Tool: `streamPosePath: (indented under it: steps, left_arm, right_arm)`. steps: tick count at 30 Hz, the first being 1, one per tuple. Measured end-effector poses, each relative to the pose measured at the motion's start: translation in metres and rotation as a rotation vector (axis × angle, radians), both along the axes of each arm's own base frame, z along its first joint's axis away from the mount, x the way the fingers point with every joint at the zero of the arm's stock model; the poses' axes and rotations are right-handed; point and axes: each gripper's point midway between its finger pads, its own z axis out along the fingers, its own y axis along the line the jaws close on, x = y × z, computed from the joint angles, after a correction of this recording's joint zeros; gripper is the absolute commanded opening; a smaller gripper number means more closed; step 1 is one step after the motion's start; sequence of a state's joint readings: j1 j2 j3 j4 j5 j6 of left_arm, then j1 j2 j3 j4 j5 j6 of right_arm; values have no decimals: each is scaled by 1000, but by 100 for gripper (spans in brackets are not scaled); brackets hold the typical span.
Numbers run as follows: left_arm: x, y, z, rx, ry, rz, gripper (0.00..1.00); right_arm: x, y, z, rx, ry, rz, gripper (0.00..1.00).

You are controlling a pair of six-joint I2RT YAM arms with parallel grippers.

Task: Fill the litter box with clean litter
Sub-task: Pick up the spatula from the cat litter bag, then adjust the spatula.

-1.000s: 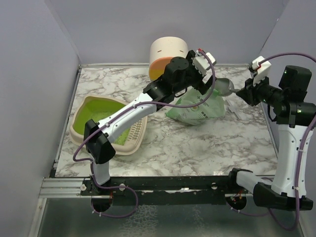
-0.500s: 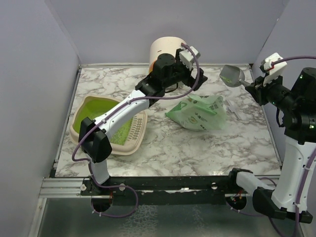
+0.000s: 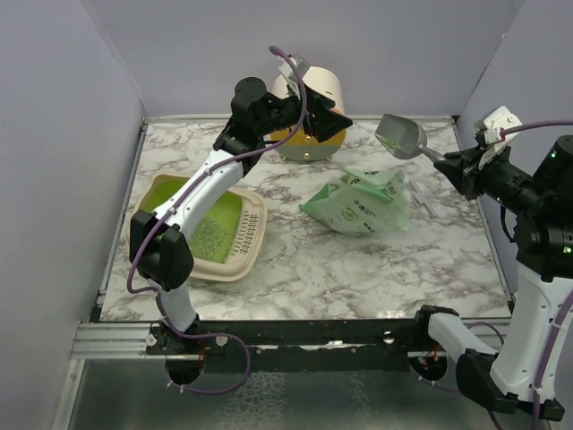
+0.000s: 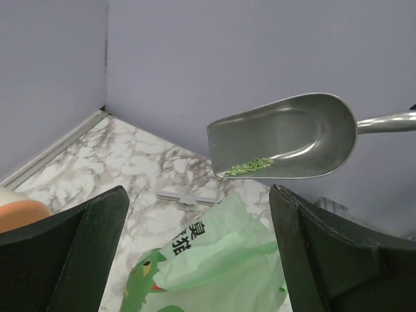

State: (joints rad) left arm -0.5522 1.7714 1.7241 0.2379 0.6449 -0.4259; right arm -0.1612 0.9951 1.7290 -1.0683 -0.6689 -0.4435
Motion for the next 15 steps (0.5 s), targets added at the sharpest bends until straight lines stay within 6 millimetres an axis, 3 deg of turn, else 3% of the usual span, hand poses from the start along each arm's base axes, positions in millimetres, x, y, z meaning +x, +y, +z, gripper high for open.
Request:
streamPosePath:
  steps: [9,15]
  left_arm:
    - [-16,1,-6,-52,138,-259,83]
    - [-27,-4,-9,-89,196,-385,81]
  right_arm:
    - [-22,24,31,31,-134,131,1]
    - [-28,41,30,82,-127,233,1]
